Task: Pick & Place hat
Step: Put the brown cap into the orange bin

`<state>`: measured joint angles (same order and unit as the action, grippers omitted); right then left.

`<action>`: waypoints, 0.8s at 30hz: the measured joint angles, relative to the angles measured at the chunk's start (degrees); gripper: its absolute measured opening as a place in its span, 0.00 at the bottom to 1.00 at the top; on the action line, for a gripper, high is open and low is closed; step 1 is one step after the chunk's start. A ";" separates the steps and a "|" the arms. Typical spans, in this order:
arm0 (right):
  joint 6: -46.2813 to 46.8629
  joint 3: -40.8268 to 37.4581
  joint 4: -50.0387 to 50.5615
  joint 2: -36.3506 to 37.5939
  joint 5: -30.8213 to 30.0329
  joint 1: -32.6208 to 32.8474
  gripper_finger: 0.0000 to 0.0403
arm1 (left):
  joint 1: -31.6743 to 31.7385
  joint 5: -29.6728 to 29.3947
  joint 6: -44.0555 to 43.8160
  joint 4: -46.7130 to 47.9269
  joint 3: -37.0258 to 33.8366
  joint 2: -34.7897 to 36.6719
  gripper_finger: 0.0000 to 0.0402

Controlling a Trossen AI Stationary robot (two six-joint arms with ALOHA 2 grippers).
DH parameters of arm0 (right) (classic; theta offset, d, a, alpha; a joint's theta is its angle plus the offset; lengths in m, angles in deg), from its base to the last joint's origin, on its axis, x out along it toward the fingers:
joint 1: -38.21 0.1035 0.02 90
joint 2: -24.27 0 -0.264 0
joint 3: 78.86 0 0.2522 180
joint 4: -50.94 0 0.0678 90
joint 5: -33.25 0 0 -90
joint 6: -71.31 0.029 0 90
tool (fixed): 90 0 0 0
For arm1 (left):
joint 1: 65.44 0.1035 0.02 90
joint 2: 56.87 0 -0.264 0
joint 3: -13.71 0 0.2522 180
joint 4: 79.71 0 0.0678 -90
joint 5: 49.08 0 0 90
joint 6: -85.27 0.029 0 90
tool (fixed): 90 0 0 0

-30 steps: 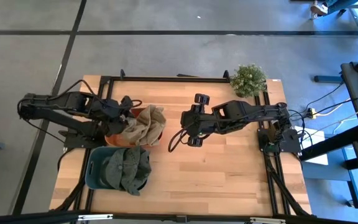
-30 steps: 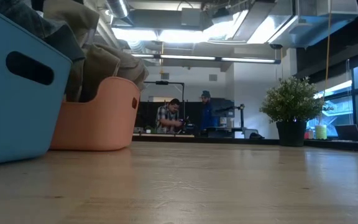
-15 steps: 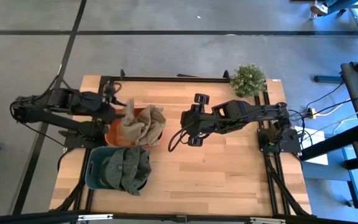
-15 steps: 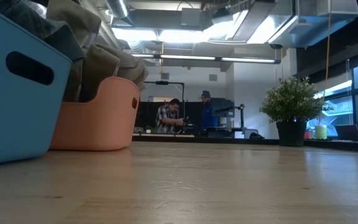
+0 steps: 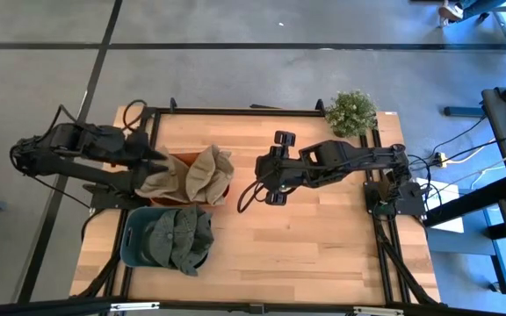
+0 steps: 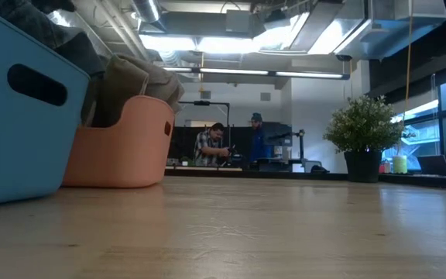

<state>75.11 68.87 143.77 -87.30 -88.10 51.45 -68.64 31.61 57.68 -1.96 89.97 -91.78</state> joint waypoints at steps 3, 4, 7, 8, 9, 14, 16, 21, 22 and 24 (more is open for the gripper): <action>0.02 0.00 0.01 0.00 0.00 0.00 0.44 | -0.04 8.65 -11.84 1.42 0.01 -0.01 0.49; 0.00 0.00 0.01 0.00 0.02 0.00 0.44 | -0.15 10.41 -14.52 1.68 0.01 -0.01 0.49; 0.18 0.00 0.01 0.00 0.02 0.00 0.44 | -0.13 10.07 -21.04 4.83 0.00 0.46 0.49; 0.31 0.00 0.01 0.00 0.03 0.00 0.44 | -0.11 9.44 -23.91 6.95 0.00 0.84 0.49; 0.45 0.00 0.01 0.00 0.05 0.00 0.44 | -0.12 8.78 -27.00 9.78 0.00 1.22 0.49; 0.35 0.00 0.01 0.00 0.10 0.00 0.44 | -0.11 4.19 -38.25 24.56 0.02 3.18 0.48; 0.33 0.00 0.01 0.00 0.11 0.00 0.44 | -0.11 2.71 -38.74 26.34 0.02 3.36 0.49; 0.00 0.00 -0.01 0.00 0.09 0.00 0.44 | -0.09 -0.40 -39.87 25.86 -0.87 2.95 0.49; 0.04 0.00 0.01 0.00 0.09 0.00 0.44 | -0.09 -1.10 -40.46 26.02 -1.78 2.85 0.49; 0.09 0.00 0.01 0.00 0.09 0.00 0.44 | -0.09 -1.29 -41.20 25.94 -3.90 2.84 0.48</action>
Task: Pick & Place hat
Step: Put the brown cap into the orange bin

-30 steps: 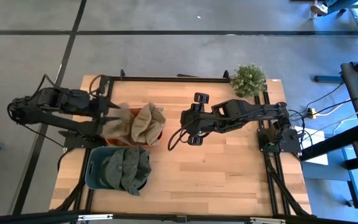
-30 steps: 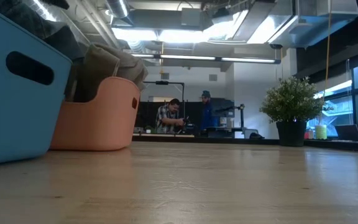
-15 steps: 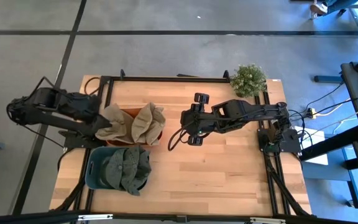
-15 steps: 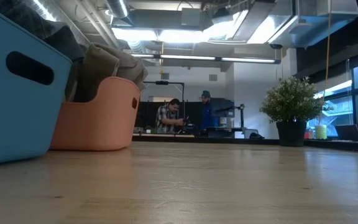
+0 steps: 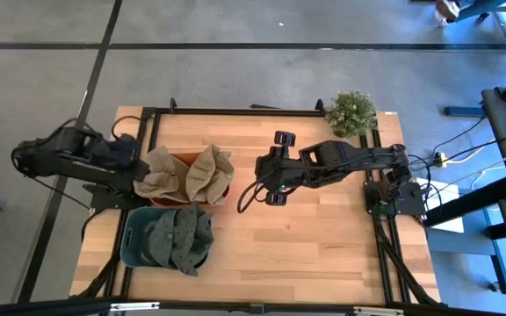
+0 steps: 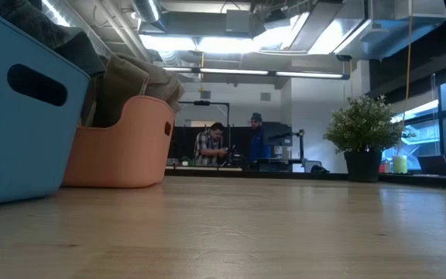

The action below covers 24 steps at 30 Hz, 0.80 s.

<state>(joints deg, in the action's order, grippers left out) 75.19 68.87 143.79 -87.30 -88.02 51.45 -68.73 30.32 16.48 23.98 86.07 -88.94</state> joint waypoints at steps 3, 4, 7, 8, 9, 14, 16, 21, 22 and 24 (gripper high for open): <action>0.07 0.00 -0.02 0.00 0.01 0.00 0.44 | 0.00 1.00 -1.45 0.14 -4.26 -0.03 0.49; 0.11 0.00 -0.02 0.00 0.00 0.00 0.44 | 0.00 1.03 -1.51 0.10 -5.47 -0.03 0.49; 0.11 0.00 -0.02 0.00 0.00 0.00 0.44 | 0.00 1.14 -1.54 0.11 -8.32 -0.03 0.49; 0.11 0.00 -0.04 0.00 0.00 0.00 0.44 | 0.00 1.17 -1.57 0.11 -8.81 -0.03 0.49; 0.11 0.00 -0.03 0.00 0.01 0.00 0.44 | 0.00 1.23 -1.55 0.11 -9.06 -0.02 0.49; 0.11 0.00 -0.12 0.00 0.00 0.00 0.44 | -0.01 0.32 0.25 0.07 -7.42 0.14 0.49; 0.11 0.00 -0.52 0.00 0.00 0.00 0.44 | 0.00 -2.41 1.84 0.08 -6.00 0.13 0.49; -0.10 0.00 -2.33 0.00 -0.07 0.00 0.44 | 0.16 -8.13 5.41 0.04 -4.08 0.12 0.49; -0.32 0.00 -2.61 0.00 -0.05 -0.04 0.44 | 0.37 -8.37 6.11 0.09 -4.08 0.14 0.48; -1.12 0.00 -3.19 0.00 -0.04 -0.23 0.44 | 1.04 -8.41 8.18 0.10 -4.08 0.12 0.48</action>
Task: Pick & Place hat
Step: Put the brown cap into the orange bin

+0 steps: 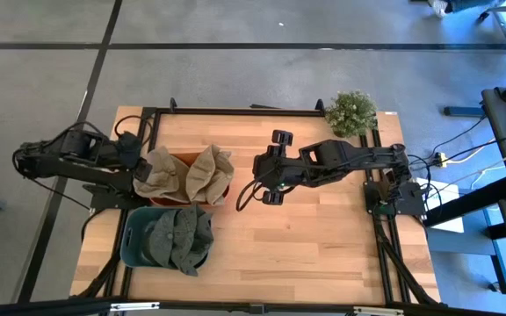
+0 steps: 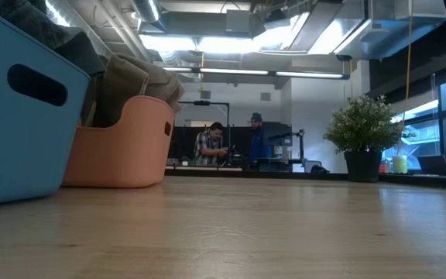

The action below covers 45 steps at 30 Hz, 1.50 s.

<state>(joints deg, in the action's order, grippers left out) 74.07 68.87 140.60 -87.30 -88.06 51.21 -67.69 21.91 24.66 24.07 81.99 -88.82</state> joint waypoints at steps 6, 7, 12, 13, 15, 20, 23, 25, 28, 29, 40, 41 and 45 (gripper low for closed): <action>0.01 0.00 -1.01 0.00 0.05 -0.82 0.44 | 3.57 0.18 3.65 -0.03 -0.08 0.00 0.49; 0.03 0.00 -1.17 0.00 0.29 -0.84 0.44 | 4.17 0.51 4.21 -0.09 -0.50 0.02 0.49; 0.07 0.00 -1.61 0.00 1.02 -0.95 0.44 | 6.85 4.69 5.96 -0.02 -5.97 -0.02 0.48; 0.09 0.00 -1.60 0.00 1.01 -0.95 0.44 | 7.20 5.51 6.18 -0.02 -7.27 -0.02 0.48; 0.04 0.00 -1.61 0.00 1.01 -0.98 0.44 | 7.88 5.83 6.35 0.61 -7.96 -0.24 0.49; 0.01 0.00 -1.62 0.00 1.00 -1.23 0.44 | 8.53 6.37 6.61 -0.01 -6.92 -0.55 0.49; 0.00 0.00 -1.59 0.00 1.00 -1.23 0.44 | 8.53 10.03 7.98 -0.04 -6.90 -0.57 0.49; 0.01 0.00 -1.59 0.00 1.00 -1.23 0.44 | 8.53 11.58 9.06 -0.02 -6.91 -0.57 0.49; -0.01 0.00 -1.58 0.00 0.98 -1.25 0.44 | 8.53 12.30 10.84 -0.02 -6.90 -0.57 0.49; -0.02 0.00 -1.58 0.00 0.98 -1.23 0.44 | 8.53 11.98 10.89 -0.02 -6.90 -0.57 0.49; -0.10 0.00 -1.52 0.00 1.00 -1.23 0.44 | 8.53 7.42 10.08 -0.05 -8.00 -0.57 0.48; -0.10 0.00 -1.51 0.00 0.98 -1.25 0.44 | 8.53 7.66 9.35 -0.07 -8.00 -0.57 0.47; -0.15 0.00 -1.49 0.00 0.96 -1.28 0.44 | 8.53 9.33 7.40 -0.49 -8.00 -0.57 0.42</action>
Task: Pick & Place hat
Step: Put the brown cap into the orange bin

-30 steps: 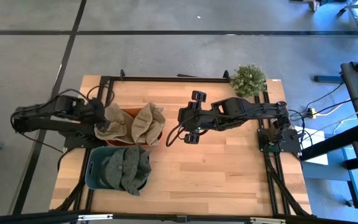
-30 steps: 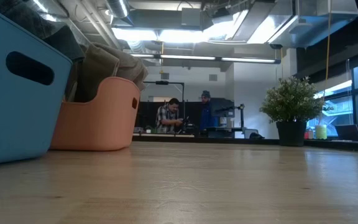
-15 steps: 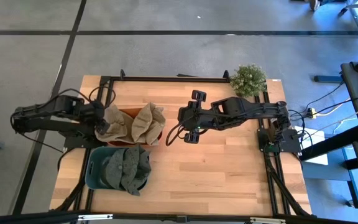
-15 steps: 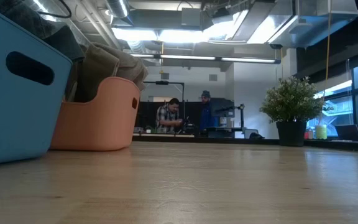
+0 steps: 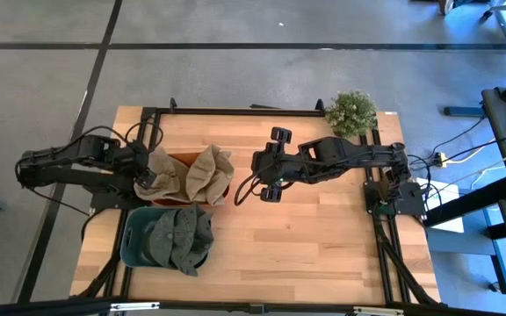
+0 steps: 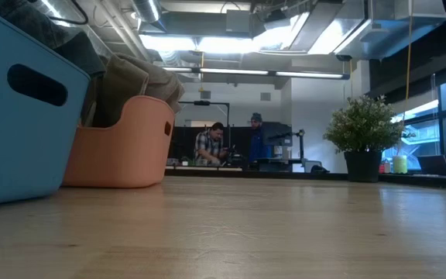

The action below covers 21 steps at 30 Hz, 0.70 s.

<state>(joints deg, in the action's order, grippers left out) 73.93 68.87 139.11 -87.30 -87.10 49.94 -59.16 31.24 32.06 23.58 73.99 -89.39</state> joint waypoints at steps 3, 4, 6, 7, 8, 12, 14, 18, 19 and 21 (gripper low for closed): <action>-0.09 0.00 0.00 0.00 0.00 0.00 0.44 | 0.00 2.15 -0.05 -0.61 0.00 0.00 0.35; -0.09 0.00 0.02 0.00 0.00 0.00 0.44 | 0.00 2.77 -0.05 -1.09 0.00 0.00 0.32; -0.17 0.00 0.04 0.00 0.00 0.00 0.44 | 0.00 3.46 -0.05 -2.19 0.00 0.00 0.25; -0.35 0.00 0.04 0.00 0.00 0.00 0.44 | 0.00 3.56 -0.05 -2.57 0.00 0.00 0.21; -0.60 0.00 0.03 0.00 0.00 0.00 0.44 | 0.00 3.69 -0.05 -2.87 0.00 0.00 0.17; -1.57 0.00 0.04 0.00 0.00 0.02 0.44 | 0.00 4.52 -0.10 -5.56 0.00 0.00 0.02; -1.40 0.00 0.06 0.00 0.02 0.00 0.44 | 0.00 5.52 -0.09 -8.85 0.00 0.00 0.02; -1.42 0.00 0.31 0.00 0.02 0.02 0.44 | -0.01 7.89 0.11 -19.51 0.00 0.00 0.01; -1.42 0.00 0.31 0.00 0.03 0.02 0.44 | -0.01 7.92 0.70 -22.29 0.00 0.00 0.01; -1.42 0.00 0.31 0.00 0.35 0.02 0.44 | 0.00 7.87 1.78 -27.47 0.00 -0.15 0.01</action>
<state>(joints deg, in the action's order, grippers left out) 72.51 68.87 139.41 -87.30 -86.75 49.96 -59.16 39.11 33.84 -3.89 73.99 -89.54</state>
